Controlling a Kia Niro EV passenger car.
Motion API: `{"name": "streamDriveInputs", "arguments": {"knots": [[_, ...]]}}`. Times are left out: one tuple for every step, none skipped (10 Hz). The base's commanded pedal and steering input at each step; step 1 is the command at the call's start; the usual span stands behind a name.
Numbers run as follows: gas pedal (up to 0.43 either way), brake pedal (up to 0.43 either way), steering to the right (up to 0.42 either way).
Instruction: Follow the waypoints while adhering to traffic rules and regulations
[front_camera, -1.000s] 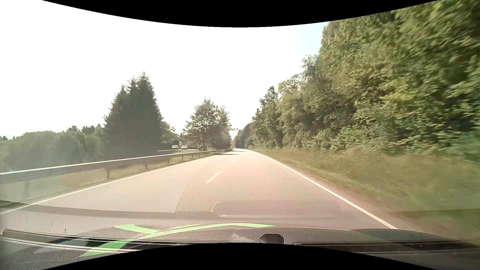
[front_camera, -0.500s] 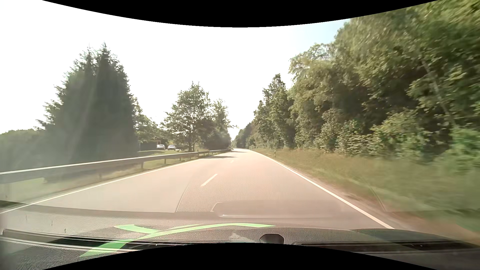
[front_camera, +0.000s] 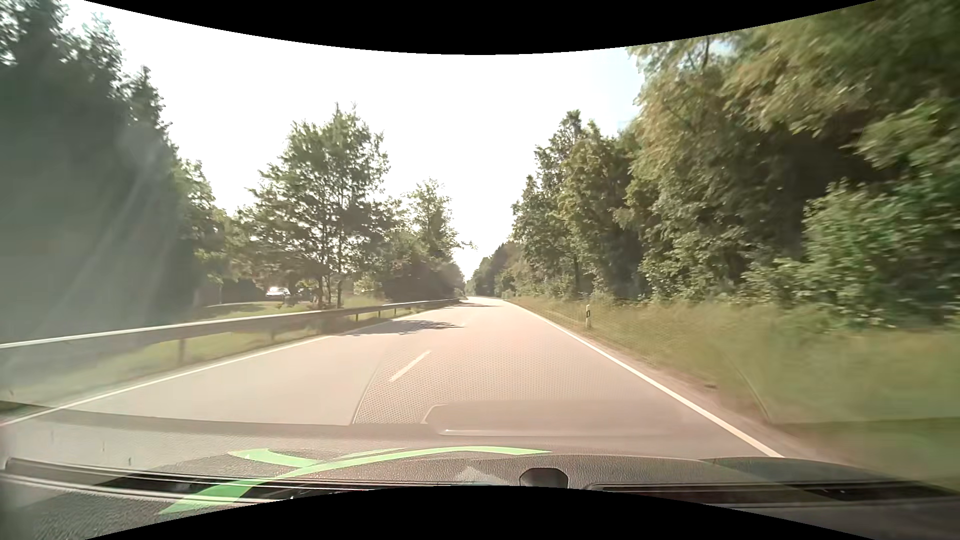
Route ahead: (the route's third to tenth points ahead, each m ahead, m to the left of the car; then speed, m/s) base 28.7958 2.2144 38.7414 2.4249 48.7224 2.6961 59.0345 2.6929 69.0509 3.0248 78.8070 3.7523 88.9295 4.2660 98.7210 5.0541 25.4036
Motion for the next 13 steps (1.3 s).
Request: {"name": "streamDriveInputs", "arguments": {"knots": [[0.157, 0.000, -0.005], [0.157, 0.000, -0.005], [0.157, 0.000, -0.005], [0.157, 0.000, -0.005], [0.157, 0.000, -0.005], [0.157, 0.000, -0.005], [0.157, 0.000, -0.005], [0.157, 0.000, -0.005], [0.157, 0.000, -0.005], [0.157, 0.000, -0.005], [0.157, 0.000, -0.005], [0.157, 0.000, -0.005], [0.157, 0.000, -0.003]]}}
